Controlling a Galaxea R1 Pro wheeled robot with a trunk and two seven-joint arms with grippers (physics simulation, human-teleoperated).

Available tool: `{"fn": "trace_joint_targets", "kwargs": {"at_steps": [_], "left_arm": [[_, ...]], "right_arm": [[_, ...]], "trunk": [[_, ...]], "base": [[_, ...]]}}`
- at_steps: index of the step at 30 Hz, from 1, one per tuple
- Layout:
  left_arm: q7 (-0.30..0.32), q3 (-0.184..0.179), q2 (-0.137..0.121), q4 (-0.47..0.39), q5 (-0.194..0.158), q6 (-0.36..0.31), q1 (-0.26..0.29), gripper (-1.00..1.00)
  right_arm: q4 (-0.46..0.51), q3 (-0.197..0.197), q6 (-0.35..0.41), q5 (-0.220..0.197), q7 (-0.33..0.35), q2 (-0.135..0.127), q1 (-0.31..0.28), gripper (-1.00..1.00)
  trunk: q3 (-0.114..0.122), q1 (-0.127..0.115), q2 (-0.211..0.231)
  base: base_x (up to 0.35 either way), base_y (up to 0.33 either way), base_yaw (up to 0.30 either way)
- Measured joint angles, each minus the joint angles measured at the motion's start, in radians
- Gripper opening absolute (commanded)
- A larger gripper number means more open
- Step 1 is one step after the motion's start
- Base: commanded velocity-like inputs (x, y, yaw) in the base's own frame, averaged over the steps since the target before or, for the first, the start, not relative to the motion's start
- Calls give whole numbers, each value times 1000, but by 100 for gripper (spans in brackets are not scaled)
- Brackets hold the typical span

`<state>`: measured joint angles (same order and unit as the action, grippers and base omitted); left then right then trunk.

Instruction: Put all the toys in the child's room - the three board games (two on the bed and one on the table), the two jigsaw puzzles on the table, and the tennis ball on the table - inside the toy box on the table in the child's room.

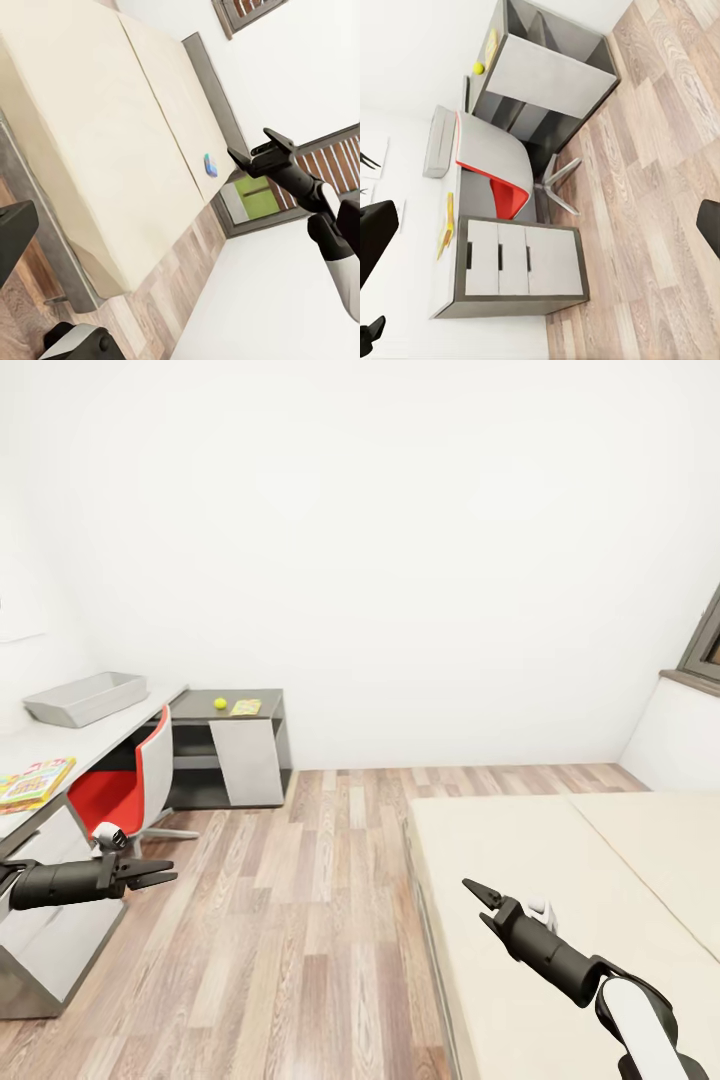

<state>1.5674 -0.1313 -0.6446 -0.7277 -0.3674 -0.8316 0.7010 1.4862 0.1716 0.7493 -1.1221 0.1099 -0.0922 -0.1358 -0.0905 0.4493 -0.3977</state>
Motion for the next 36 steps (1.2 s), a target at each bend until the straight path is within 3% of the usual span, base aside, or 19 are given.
{"fn": "trace_joint_targets", "kwargs": {"at_steps": [36], "left_arm": [[0,0,0,0,0,0,0,100]], "right_arm": [[0,0,0,0,1,0,0,100]], "trunk": [[0,0,0]], "base": [[0,-17,31]]}}
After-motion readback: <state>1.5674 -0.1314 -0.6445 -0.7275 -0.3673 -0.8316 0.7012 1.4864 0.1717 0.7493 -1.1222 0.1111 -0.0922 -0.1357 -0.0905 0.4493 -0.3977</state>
